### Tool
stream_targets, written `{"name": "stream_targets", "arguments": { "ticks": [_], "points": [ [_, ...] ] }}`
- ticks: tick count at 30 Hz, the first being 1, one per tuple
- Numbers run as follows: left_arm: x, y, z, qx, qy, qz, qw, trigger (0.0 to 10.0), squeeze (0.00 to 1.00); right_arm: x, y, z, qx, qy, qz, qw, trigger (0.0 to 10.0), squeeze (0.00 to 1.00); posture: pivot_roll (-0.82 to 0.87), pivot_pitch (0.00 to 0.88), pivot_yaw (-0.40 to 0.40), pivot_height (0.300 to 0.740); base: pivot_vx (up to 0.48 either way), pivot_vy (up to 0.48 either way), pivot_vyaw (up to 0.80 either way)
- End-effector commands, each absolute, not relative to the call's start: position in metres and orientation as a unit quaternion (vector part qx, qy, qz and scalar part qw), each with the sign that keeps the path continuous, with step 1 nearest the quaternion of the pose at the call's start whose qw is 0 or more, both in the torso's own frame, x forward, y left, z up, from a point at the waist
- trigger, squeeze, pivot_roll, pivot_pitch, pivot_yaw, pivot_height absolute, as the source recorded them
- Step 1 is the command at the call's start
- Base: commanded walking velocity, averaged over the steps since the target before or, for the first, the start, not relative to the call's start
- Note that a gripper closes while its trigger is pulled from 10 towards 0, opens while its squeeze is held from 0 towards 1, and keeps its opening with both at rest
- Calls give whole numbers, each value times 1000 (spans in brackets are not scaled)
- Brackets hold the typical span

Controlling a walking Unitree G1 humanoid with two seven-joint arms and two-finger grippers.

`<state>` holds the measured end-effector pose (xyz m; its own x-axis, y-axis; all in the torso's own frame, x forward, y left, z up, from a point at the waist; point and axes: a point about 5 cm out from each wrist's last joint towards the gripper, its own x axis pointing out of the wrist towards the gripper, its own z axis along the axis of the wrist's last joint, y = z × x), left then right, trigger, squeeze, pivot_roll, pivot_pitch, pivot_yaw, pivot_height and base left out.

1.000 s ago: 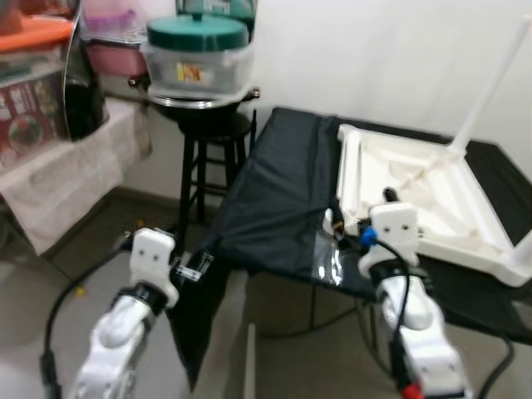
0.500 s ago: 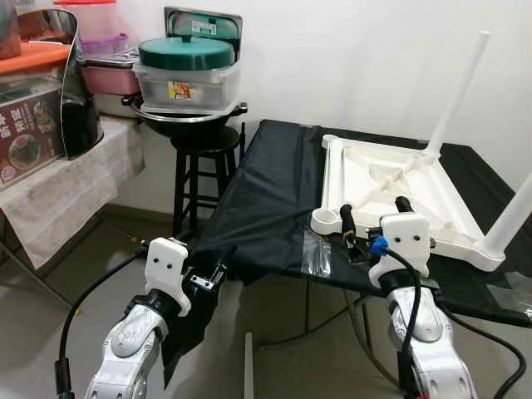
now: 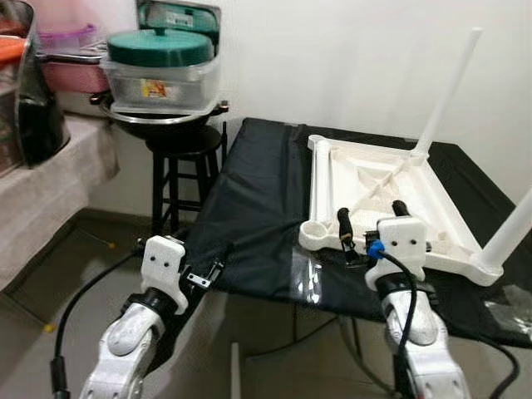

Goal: Building children table

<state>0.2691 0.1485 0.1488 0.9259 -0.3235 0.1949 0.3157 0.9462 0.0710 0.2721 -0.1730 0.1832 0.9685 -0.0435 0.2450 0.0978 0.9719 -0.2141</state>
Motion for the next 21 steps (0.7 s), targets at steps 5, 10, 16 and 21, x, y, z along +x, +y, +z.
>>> {"name": "stream_targets", "arguments": {
  "ticks": [5,10,16,21],
  "points": [
    [267,148,146,18,-100,-166,981,10000,0,274,-171,182,-116,-121,-35,985,10000,0,55,0,-90,740,353,0,0],
    [267,148,145,19,-98,-165,981,10000,0,274,-172,182,-116,-120,-34,985,10000,0,55,0,-89,740,308,0,0],
    [267,148,144,22,-95,-162,982,10000,0,274,-172,181,-117,-119,-34,985,10000,0,56,0,-92,740,221,0,0],
    [268,149,144,23,-94,-160,982,10000,0,274,-173,181,-117,-118,-33,985,10000,0,55,0,-92,740,0,0,0]
  ]
}}
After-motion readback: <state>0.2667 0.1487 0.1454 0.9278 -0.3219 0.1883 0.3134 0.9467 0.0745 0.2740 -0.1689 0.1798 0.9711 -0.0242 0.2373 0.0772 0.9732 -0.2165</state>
